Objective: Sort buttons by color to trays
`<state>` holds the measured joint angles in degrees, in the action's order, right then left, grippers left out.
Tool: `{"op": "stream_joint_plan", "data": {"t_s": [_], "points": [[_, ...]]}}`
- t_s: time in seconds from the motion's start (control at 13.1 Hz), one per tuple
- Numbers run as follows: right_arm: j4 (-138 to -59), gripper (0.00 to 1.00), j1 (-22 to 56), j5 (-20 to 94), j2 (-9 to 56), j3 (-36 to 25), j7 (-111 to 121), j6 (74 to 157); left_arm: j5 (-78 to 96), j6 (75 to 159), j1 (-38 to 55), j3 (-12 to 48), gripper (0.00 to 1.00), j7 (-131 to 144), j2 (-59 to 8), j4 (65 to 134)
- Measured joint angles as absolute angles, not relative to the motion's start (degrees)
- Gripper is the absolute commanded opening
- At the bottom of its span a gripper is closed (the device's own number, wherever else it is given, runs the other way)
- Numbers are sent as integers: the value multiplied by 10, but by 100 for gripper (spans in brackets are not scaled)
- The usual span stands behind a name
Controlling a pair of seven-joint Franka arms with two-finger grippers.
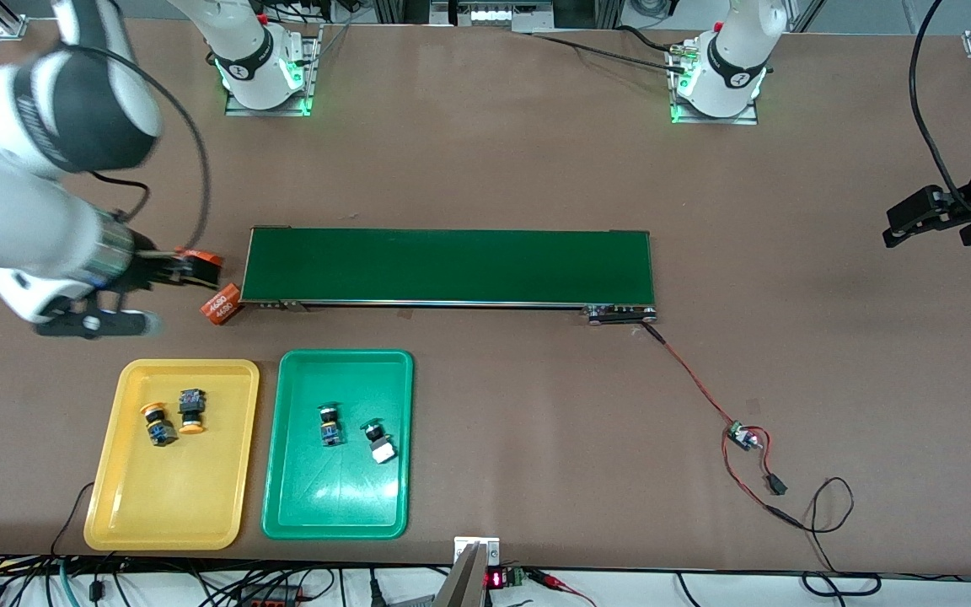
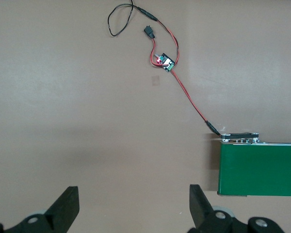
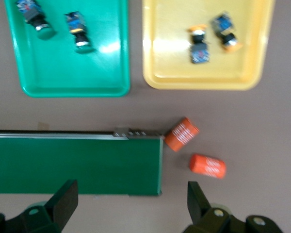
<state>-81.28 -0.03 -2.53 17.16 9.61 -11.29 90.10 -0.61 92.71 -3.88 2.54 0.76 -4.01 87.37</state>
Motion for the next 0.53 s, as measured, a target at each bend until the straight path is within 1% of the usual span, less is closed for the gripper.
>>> {"op": "stream_joint_plan", "data": {"t_s": [0.23, 0.53], "points": [[-820, 100, -11, -23, 122, 58, -74, 855, -6, 927, -39, 26, 100, 8, -40, 874], [-879, 100, -50, -22, 67, 41, -5, 853, -6, 926, -38, 28, 100, 7, -38, 874]]}}
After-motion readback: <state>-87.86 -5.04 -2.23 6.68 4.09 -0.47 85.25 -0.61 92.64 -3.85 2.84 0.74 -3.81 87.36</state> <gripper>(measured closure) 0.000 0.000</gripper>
